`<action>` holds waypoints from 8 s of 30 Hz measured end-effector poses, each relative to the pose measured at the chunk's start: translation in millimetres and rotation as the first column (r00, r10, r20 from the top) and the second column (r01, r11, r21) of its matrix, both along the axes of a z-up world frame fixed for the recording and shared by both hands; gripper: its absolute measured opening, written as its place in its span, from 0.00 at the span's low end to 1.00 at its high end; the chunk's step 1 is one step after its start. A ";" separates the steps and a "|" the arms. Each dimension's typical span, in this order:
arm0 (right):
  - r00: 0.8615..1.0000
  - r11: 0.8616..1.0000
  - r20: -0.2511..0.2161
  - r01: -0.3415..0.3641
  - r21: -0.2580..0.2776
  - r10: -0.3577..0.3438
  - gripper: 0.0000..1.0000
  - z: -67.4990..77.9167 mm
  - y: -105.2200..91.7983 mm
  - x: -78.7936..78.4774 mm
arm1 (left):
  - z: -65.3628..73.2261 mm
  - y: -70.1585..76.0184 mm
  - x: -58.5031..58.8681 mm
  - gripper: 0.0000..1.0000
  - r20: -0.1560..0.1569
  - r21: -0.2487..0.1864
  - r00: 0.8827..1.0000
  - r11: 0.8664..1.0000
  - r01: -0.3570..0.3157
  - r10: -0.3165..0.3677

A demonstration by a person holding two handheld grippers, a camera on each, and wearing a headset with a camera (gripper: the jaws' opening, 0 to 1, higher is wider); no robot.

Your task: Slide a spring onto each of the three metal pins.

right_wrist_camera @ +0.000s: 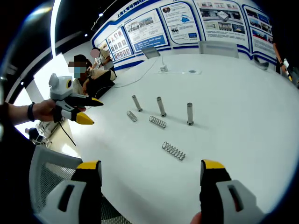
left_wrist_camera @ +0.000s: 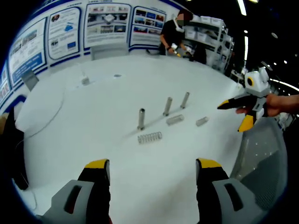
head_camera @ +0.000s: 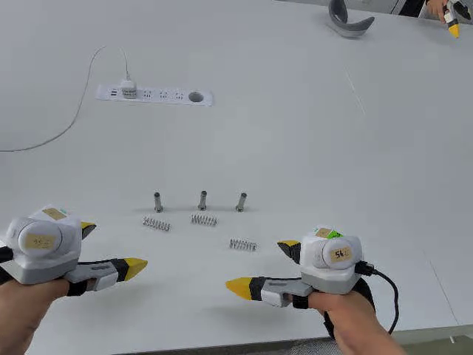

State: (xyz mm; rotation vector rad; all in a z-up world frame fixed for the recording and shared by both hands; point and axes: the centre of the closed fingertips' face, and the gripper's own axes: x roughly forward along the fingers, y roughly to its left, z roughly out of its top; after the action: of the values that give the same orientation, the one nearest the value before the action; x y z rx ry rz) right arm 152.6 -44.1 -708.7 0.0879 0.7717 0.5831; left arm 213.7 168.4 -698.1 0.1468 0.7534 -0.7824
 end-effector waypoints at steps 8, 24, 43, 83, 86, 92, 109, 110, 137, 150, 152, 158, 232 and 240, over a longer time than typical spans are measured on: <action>1.000 1.000 -0.004 -0.005 0.002 0.005 0.88 -0.8 2.1 -1.0 | -1.7 5.2 -5.5 0.78 -0.005 -0.013 1.000 1.000 -0.016 0.016; 1.000 1.000 -0.014 -0.009 0.005 0.009 0.88 -3.0 5.8 -4.5 | -9.3 -0.4 -9.0 0.80 -0.019 -0.003 1.000 1.000 0.021 -0.021; 1.000 1.000 -0.027 -0.003 0.009 0.003 0.88 -3.8 8.3 -8.7 | -15.0 -37.5 2.4 0.79 -0.008 0.085 0.955 0.952 0.295 -0.296; 0.999 0.999 -0.035 0.042 0.007 -0.042 0.88 -5.5 -5.5 -10.9 | -56.0 -62.0 9.6 0.60 -0.117 0.161 0.892 0.878 0.450 -0.436; 0.999 0.999 -0.035 0.039 0.007 -0.039 0.88 -6.0 -4.4 -11.4 | -57.3 -60.5 8.4 0.55 -0.119 0.162 0.892 0.878 0.451 -0.437; 0.999 0.999 -0.034 0.034 0.008 -0.034 0.88 -5.8 -2.4 -11.9 | -58.9 -59.5 4.5 0.41 -0.128 0.166 0.884 0.869 0.466 -0.450; 0.999 1.000 -0.036 0.024 0.014 -0.023 0.88 -5.0 1.8 -13.2 | -64.0 -58.2 17.2 0.17 -0.068 0.228 0.922 0.894 0.387 -0.381; 0.999 1.000 -0.036 0.023 0.015 -0.023 0.88 -5.0 2.3 -13.1 | -64.1 -57.8 18.0 0.16 -0.059 0.240 0.921 0.890 0.389 -0.386; 1.000 0.999 -0.029 -0.008 0.048 0.010 0.86 2.3 15.3 -17.5 | -59.8 -47.2 -5.9 0.10 -0.078 0.221 0.943 0.917 0.332 -0.322; 1.000 0.994 -0.012 0.009 0.106 -0.007 0.81 14.5 17.1 -12.8 | -36.2 -52.7 -22.4 0.10 -0.048 0.185 0.937 0.919 0.349 -0.346; 1.000 0.995 -0.013 0.000 0.102 0.001 0.80 13.9 17.3 -13.4 | -30.8 -54.7 -25.0 0.10 -0.043 0.176 0.936 0.919 0.353 -0.351; 1.000 0.990 -0.010 -0.006 0.139 0.008 0.72 18.8 22.7 -13.3 | -16.8 -61.7 -27.2 0.10 -0.020 0.167 0.929 0.914 0.369 -0.371; 0.974 0.914 -0.110 -0.144 0.378 0.199 0.12 54.9 62.2 -22.6 | 27.2 -149.5 -85.4 0.10 0.104 0.104 0.759 0.766 0.634 -0.642; 0.952 0.921 -0.070 -0.269 0.282 0.299 0.13 71.2 56.8 -22.1 | 46.8 -158.5 -85.1 0.10 0.121 -0.036 0.775 0.778 0.627 -0.620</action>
State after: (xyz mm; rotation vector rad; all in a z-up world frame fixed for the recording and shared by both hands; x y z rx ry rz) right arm 130.4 12.6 -637.5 0.2649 0.8162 0.9671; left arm 128.6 9.9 -651.2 0.3821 0.5710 -1.4307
